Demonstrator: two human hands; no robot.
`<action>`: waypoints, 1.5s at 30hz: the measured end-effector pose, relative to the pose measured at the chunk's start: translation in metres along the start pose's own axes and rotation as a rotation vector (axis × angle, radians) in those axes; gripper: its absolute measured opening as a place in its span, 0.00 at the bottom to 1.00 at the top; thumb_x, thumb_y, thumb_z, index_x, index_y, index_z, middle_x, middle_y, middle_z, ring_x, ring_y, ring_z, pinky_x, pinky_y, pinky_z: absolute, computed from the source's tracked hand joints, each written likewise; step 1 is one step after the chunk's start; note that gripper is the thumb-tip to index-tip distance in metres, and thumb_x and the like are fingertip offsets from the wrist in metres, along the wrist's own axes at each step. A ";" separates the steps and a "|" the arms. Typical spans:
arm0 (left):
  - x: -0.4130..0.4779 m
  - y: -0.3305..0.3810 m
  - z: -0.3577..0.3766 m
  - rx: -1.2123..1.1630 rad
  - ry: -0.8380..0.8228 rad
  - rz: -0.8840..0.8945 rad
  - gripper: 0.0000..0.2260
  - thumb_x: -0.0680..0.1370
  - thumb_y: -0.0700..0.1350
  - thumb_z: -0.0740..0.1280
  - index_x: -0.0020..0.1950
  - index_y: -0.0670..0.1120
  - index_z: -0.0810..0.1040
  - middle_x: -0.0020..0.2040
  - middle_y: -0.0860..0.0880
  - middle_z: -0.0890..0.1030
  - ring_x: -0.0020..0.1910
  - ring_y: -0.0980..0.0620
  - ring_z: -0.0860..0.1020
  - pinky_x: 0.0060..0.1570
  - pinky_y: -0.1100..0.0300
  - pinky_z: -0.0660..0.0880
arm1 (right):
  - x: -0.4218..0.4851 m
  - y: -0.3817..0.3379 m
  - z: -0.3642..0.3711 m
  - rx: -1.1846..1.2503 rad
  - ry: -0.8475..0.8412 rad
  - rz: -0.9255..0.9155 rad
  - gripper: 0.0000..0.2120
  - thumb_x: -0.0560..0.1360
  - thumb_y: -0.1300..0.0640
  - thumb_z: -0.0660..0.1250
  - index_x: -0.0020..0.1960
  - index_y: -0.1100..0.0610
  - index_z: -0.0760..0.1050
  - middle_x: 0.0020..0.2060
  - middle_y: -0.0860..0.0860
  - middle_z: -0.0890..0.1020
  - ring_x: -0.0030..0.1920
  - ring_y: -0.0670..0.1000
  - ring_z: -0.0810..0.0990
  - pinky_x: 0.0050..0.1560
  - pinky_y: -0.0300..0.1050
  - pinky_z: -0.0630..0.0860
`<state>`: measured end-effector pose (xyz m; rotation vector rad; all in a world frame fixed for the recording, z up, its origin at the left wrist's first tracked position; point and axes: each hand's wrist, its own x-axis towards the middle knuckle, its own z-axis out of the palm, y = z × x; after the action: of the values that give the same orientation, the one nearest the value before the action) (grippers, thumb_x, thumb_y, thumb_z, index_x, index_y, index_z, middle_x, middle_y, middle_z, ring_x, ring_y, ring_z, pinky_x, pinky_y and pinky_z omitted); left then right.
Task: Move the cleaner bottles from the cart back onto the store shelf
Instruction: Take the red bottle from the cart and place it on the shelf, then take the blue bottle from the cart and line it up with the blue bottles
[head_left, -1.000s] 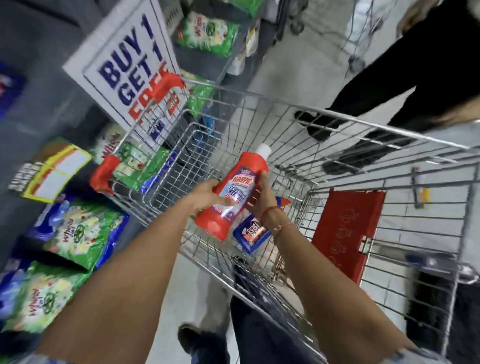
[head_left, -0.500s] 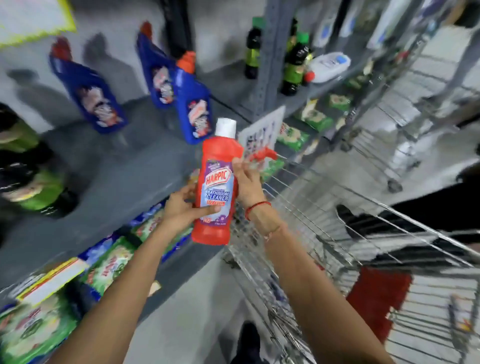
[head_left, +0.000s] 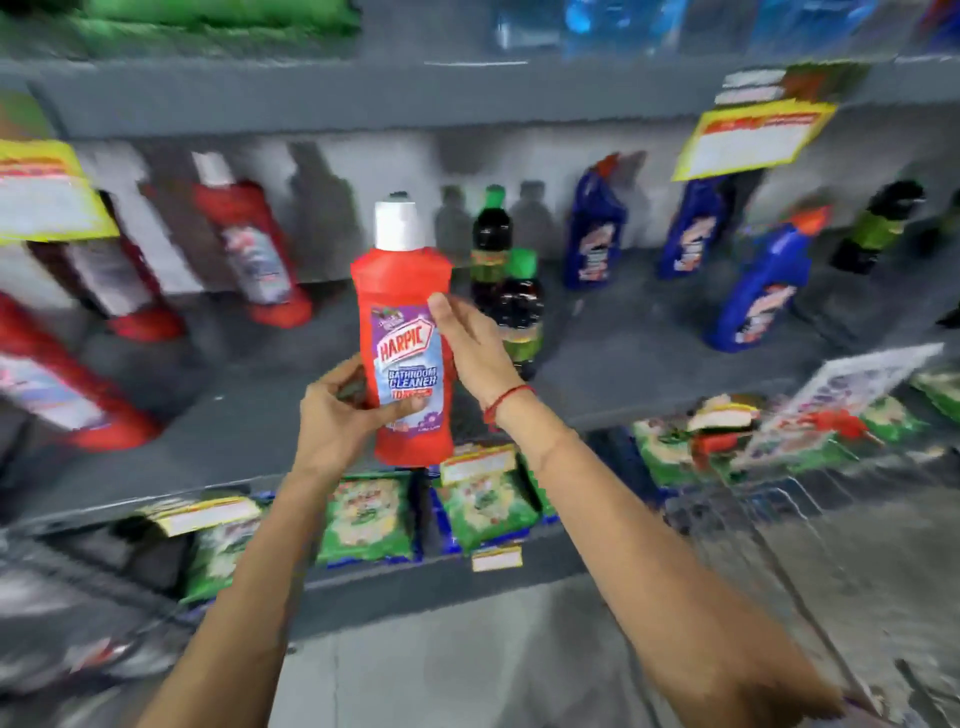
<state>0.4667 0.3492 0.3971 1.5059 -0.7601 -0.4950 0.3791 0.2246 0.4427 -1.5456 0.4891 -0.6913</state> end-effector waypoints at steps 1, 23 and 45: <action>0.001 -0.001 -0.013 0.014 0.025 0.011 0.20 0.59 0.38 0.79 0.47 0.51 0.81 0.40 0.61 0.86 0.39 0.62 0.82 0.39 0.69 0.78 | 0.004 -0.001 0.012 0.009 -0.024 -0.018 0.15 0.79 0.56 0.57 0.55 0.67 0.74 0.51 0.59 0.81 0.46 0.46 0.77 0.47 0.31 0.75; 0.042 -0.057 -0.137 0.288 0.383 0.005 0.24 0.60 0.45 0.80 0.55 0.47 0.79 0.45 0.54 0.82 0.39 0.67 0.81 0.38 0.73 0.77 | 0.067 0.027 0.139 -0.144 -0.342 -0.018 0.20 0.77 0.51 0.59 0.66 0.59 0.65 0.63 0.60 0.77 0.61 0.56 0.77 0.64 0.54 0.73; -0.048 -0.063 0.283 0.217 -0.299 -0.086 0.06 0.73 0.36 0.69 0.50 0.38 0.78 0.46 0.43 0.81 0.41 0.51 0.78 0.41 0.71 0.73 | -0.134 0.110 -0.272 -0.145 0.578 0.277 0.08 0.77 0.62 0.59 0.44 0.56 0.75 0.34 0.51 0.81 0.29 0.36 0.77 0.36 0.35 0.75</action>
<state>0.2431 0.1836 0.3022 1.6920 -1.0104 -0.7324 0.1070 0.1058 0.3175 -1.3593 1.1840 -0.8977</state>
